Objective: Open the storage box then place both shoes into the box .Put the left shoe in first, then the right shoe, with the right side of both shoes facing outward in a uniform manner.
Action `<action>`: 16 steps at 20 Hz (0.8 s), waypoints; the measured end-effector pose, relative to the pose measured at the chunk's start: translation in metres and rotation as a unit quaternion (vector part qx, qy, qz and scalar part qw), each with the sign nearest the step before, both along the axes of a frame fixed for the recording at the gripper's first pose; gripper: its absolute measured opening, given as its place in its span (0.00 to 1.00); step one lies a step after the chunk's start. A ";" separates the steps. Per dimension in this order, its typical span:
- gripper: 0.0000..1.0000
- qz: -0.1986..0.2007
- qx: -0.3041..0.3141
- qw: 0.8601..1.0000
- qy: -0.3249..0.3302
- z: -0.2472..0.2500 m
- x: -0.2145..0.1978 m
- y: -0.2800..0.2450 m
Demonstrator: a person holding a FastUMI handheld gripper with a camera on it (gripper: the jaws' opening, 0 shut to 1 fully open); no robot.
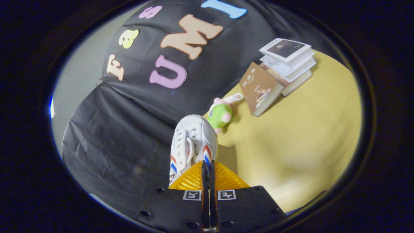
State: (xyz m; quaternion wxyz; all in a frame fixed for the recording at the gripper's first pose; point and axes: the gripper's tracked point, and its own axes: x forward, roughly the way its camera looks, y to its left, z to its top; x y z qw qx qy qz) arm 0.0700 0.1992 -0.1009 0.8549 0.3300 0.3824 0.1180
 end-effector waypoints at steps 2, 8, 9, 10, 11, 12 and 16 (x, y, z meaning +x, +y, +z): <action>0.04 0.028 0.001 1.000 0.009 -0.003 0.001 0.043; 0.04 0.052 -0.079 0.994 0.060 -0.055 0.007 0.111; 0.04 0.051 -0.105 0.991 0.062 -0.063 0.009 0.112; 0.04 0.050 -0.129 0.989 0.061 -0.068 0.008 0.113; 0.04 0.051 -0.149 0.986 0.057 -0.071 0.009 0.114; 0.04 0.054 -0.167 0.983 0.050 -0.077 0.011 0.115; 0.08 0.068 -0.221 0.973 0.029 -0.084 0.012 0.117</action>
